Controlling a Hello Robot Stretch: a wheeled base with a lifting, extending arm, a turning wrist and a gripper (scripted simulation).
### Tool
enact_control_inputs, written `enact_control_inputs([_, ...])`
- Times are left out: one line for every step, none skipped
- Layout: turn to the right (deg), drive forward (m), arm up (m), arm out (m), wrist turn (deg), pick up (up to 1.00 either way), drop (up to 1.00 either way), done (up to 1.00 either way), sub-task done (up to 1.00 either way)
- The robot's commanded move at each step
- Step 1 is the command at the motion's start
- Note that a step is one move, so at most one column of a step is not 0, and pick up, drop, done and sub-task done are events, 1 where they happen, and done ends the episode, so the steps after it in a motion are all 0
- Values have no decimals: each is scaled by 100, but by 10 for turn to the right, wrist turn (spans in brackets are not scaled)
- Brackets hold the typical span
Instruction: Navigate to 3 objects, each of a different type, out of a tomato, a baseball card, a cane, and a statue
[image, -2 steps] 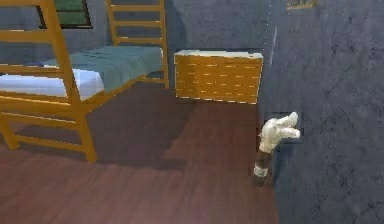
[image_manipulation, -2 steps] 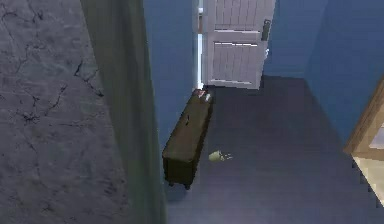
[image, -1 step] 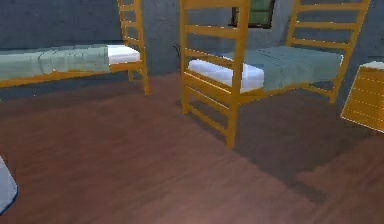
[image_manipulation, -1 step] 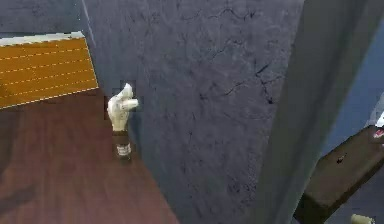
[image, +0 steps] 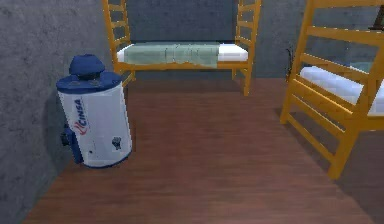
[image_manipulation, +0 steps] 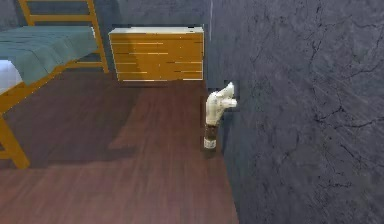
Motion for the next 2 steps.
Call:
enact_control_inputs([0, 30, 0, 0, 0, 0, 0, 0, 0])
enact_control_inputs([450, 0, 0, 0, 0, 0, 0, 0, 0])
